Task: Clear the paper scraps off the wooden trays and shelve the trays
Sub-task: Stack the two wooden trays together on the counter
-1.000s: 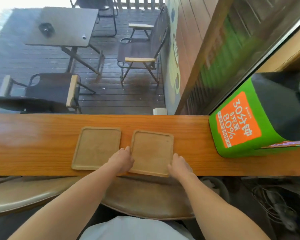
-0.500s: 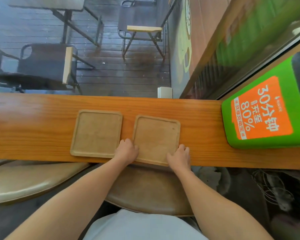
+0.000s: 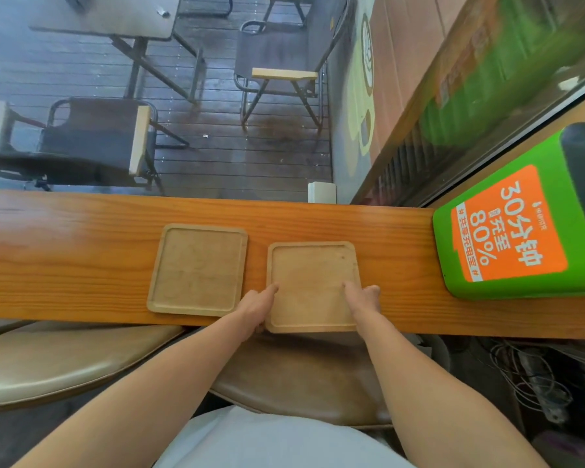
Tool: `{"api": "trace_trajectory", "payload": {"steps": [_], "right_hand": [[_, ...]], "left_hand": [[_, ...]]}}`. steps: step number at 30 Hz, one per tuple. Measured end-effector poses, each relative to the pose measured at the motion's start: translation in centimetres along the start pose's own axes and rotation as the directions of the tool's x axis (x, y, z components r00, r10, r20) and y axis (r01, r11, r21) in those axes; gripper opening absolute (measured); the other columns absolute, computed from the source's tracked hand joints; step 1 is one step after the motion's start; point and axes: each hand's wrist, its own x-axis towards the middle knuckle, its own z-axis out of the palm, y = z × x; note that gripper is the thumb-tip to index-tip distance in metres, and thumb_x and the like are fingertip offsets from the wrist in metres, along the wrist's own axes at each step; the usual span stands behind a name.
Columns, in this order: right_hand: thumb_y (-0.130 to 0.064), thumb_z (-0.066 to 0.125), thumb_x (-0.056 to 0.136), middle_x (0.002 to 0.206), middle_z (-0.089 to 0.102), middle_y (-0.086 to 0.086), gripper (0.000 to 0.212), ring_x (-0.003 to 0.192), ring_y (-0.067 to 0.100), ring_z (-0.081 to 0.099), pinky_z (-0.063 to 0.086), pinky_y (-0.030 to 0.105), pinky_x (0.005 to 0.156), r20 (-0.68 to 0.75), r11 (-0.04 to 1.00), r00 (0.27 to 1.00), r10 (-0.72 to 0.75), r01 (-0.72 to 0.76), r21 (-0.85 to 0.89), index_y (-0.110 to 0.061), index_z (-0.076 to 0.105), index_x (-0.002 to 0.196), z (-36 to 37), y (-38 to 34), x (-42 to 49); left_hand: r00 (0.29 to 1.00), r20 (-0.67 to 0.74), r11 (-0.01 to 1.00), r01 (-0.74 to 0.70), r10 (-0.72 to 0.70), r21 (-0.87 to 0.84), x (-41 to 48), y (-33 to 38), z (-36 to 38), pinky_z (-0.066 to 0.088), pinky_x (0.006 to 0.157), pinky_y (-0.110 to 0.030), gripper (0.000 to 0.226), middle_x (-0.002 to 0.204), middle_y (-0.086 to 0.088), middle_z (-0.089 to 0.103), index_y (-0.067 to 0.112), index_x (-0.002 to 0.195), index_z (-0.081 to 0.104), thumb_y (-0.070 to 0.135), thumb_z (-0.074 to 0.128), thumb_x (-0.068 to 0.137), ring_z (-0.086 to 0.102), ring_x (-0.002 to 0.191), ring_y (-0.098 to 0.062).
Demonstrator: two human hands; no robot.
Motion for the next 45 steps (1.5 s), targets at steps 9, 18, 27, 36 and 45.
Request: {"api": "trace_trajectory", "payload": {"steps": [9, 18, 27, 36, 45], "right_hand": [[-0.043, 0.056, 0.089, 0.11, 0.05, 0.006, 0.054, 0.093, 0.027, 0.05, 0.043, 0.038, 0.082, 0.063, 0.999, 0.997, 0.041, -0.04, -0.015, -0.014, 0.042, 0.132, 3.7, 0.8, -2.7], [-0.041, 0.056, 0.093, 0.146, 0.042, 0.011, 0.067, 0.128, 0.035, 0.043, 0.036, 0.044, 0.095, 0.154, 0.998, 0.986, 0.059, -0.053, -0.043, -0.009, 0.033, 0.147, 9.5, -3.8, -6.9], [-0.038, 0.062, 0.09, 0.144, 0.045, 0.013, 0.074, 0.115, 0.032, 0.049, 0.041, 0.041, 0.086, 0.187, 0.998, 0.982, 0.015, -0.002, -0.07, -0.007, 0.03, 0.149, 19.0, -7.0, -10.5], [-0.031, 0.059, 0.093, 0.141, 0.048, 0.013, 0.061, 0.107, 0.03, 0.048, 0.037, 0.038, 0.081, 0.171, 0.988, 0.984, 0.053, -0.026, -0.153, -0.007, 0.038, 0.144, 20.3, -6.3, -10.4], [-0.037, 0.062, 0.084, 0.15, 0.04, 0.007, 0.075, 0.131, 0.032, 0.041, 0.039, 0.043, 0.098, 0.188, 0.994, 0.982, 0.036, -0.016, -0.108, -0.015, 0.034, 0.15, 21.4, -4.5, -10.1]], "left_hand": [[0.991, 0.018, 0.991, -0.133, 0.132, 0.027, 0.6, -0.5, -3.2, 0.041, 0.105, -0.048, 0.059, 0.139, -0.013, 0.051, 0.009, 0.143, 0.039, 0.042, 0.052, 0.096, 0.049, 0.125, -0.031], [0.987, 0.059, 0.984, -0.14, 0.148, -0.111, 0.2, 0.4, -12.3, 0.055, 0.084, -0.047, 0.048, 0.123, -0.011, 0.058, 0.012, 0.136, 0.045, 0.04, 0.05, 0.098, 0.059, 0.106, -0.03], [0.983, 0.062, 0.977, -0.161, 0.171, -0.143, 2.2, -0.7, -23.0, 0.054, 0.085, -0.048, 0.041, 0.117, -0.009, 0.061, 0.015, 0.131, 0.047, 0.041, 0.048, 0.099, 0.06, 0.102, -0.029], [0.99, 0.08, 0.985, -0.127, 0.118, 0.115, 4.2, -2.7, -24.1, 0.055, 0.087, -0.047, 0.055, 0.124, -0.01, 0.058, 0.012, 0.137, 0.044, 0.045, 0.053, 0.095, 0.059, 0.106, -0.029], [0.966, -0.139, 0.929, -0.16, 0.216, 0.334, 5.3, -3.9, -23.2, 0.049, 0.085, -0.041, 0.053, 0.133, -0.018, 0.051, 0.008, 0.135, 0.036, 0.038, 0.054, 0.096, 0.055, 0.114, -0.035]]}}
